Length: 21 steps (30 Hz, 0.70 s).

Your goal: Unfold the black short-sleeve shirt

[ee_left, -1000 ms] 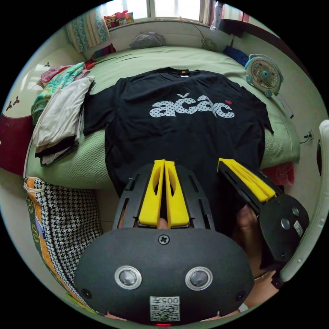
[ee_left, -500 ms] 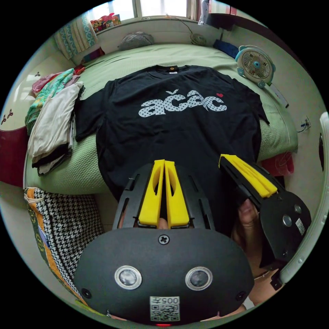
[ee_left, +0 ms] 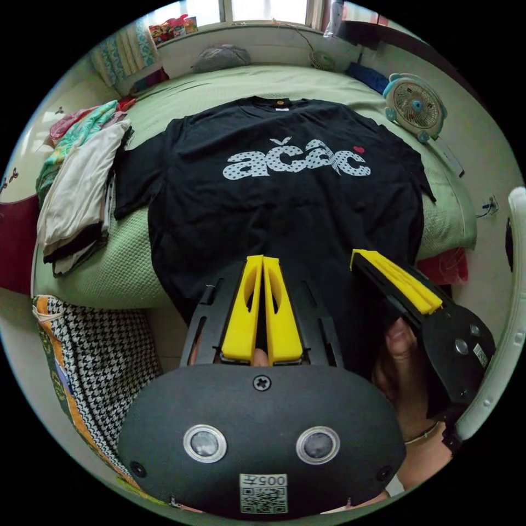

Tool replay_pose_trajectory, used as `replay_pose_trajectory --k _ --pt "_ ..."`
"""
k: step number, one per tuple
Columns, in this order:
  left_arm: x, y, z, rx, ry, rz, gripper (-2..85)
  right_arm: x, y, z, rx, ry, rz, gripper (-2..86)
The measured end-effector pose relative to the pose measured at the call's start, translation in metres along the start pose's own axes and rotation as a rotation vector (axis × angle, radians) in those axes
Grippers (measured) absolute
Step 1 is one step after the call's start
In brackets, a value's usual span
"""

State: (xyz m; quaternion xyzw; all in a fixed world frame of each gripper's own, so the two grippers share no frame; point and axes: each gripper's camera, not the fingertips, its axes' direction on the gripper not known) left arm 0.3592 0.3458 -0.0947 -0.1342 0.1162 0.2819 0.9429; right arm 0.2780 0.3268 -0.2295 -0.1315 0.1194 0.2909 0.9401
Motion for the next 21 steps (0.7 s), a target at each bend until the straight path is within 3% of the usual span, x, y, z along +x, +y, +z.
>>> replay_pose_trajectory --k 15,21 --pt "-0.07 0.004 -0.006 0.025 0.003 -0.095 -0.7 -0.022 -0.002 0.011 -0.008 -0.004 -0.022 -1.0" --pt "-0.113 0.019 -0.029 0.082 0.045 -0.106 -0.7 -0.041 -0.007 0.001 -0.028 -0.143 -0.151 -1.2"
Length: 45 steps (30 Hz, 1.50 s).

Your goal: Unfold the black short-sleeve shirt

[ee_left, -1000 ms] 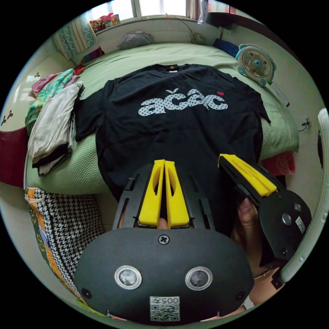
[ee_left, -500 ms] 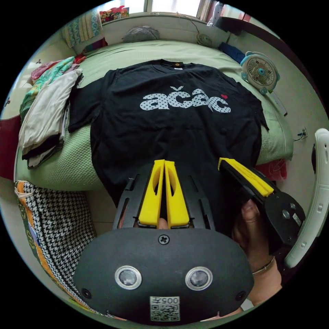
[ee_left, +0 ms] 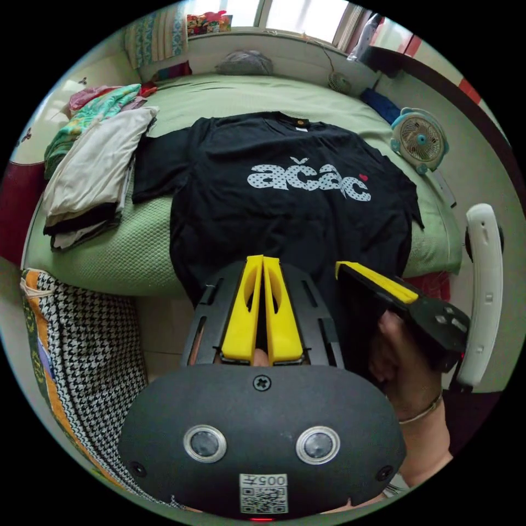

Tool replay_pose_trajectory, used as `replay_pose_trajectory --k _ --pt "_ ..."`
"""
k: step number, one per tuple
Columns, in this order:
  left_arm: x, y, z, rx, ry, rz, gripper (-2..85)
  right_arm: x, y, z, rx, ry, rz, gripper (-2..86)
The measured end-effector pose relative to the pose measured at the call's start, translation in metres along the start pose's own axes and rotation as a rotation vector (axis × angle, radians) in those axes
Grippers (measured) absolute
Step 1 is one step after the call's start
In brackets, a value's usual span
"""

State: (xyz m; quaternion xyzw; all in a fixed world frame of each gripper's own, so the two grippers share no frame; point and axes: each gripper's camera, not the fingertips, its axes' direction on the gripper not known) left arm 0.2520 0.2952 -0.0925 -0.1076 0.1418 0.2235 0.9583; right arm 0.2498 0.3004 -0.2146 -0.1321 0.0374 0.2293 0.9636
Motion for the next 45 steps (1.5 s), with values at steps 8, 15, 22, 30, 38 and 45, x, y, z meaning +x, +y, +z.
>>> replay_pose_trajectory --k 8,15,22,30,38,45 --pt "-0.066 -0.003 -0.034 0.083 -0.004 -0.055 -0.6 -0.077 -0.016 -0.048 0.217 0.003 -0.239 -1.4" --pt "-0.112 -0.022 -0.029 0.096 -0.025 -0.035 1.3 -0.128 -0.038 -0.031 0.248 0.039 -0.354 -1.2" --pt "-0.168 -0.048 -0.006 0.091 -0.024 -0.098 4.7 -0.164 -0.077 0.003 0.233 -0.021 -0.466 -1.2" --pt "-0.241 -0.083 0.023 0.107 -0.05 -0.219 7.0 -0.214 -0.144 0.041 0.229 -0.062 -0.591 3.4" --pt "-0.282 -0.12 0.067 0.039 -0.078 -0.272 11.1 -0.276 -0.231 0.105 0.135 -0.083 -0.731 6.3" --pt "-0.306 -0.132 0.096 0.027 -0.078 -0.312 10.9 -0.306 -0.255 0.13 0.091 -0.128 -0.78 10.5"
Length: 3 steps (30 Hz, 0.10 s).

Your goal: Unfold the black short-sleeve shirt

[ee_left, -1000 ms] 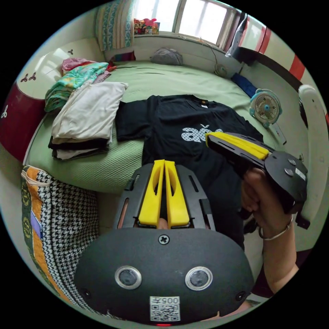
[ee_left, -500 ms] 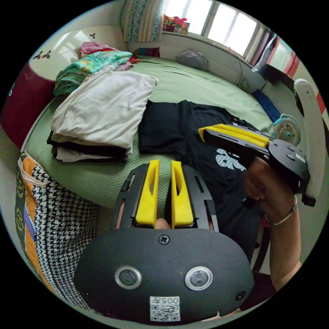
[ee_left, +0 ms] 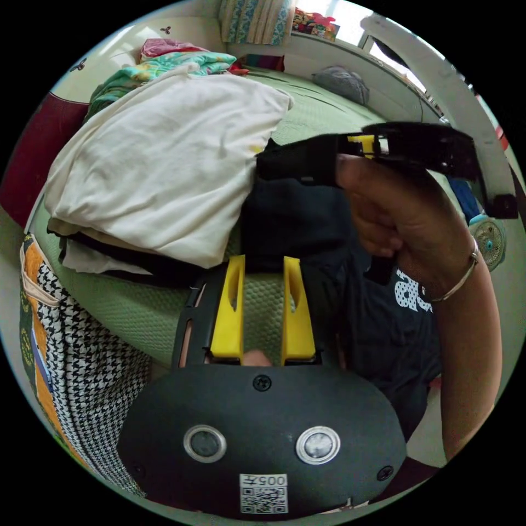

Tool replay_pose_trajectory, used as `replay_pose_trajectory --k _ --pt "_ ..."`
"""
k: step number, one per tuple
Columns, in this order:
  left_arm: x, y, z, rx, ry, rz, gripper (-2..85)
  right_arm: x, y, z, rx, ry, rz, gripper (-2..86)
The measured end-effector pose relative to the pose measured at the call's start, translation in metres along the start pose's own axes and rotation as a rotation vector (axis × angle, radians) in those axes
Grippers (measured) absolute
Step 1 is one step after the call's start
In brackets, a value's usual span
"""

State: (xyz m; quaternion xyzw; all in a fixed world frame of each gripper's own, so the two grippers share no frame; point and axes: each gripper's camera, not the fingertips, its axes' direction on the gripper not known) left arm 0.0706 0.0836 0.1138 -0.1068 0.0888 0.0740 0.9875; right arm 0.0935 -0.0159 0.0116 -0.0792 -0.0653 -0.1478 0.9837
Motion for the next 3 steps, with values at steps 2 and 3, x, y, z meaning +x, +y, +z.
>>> replay_pose_trajectory --k 2,3 --pt "-0.0013 -0.0028 0.0034 0.005 -0.007 -0.003 10.6 0.002 -0.0078 0.0091 -0.028 0.011 0.015 9.9" --pt "-0.0025 -0.0044 0.0056 0.007 -0.009 -0.01 10.2 0.0034 -0.0093 0.0099 -0.033 0.0 0.021 9.5"
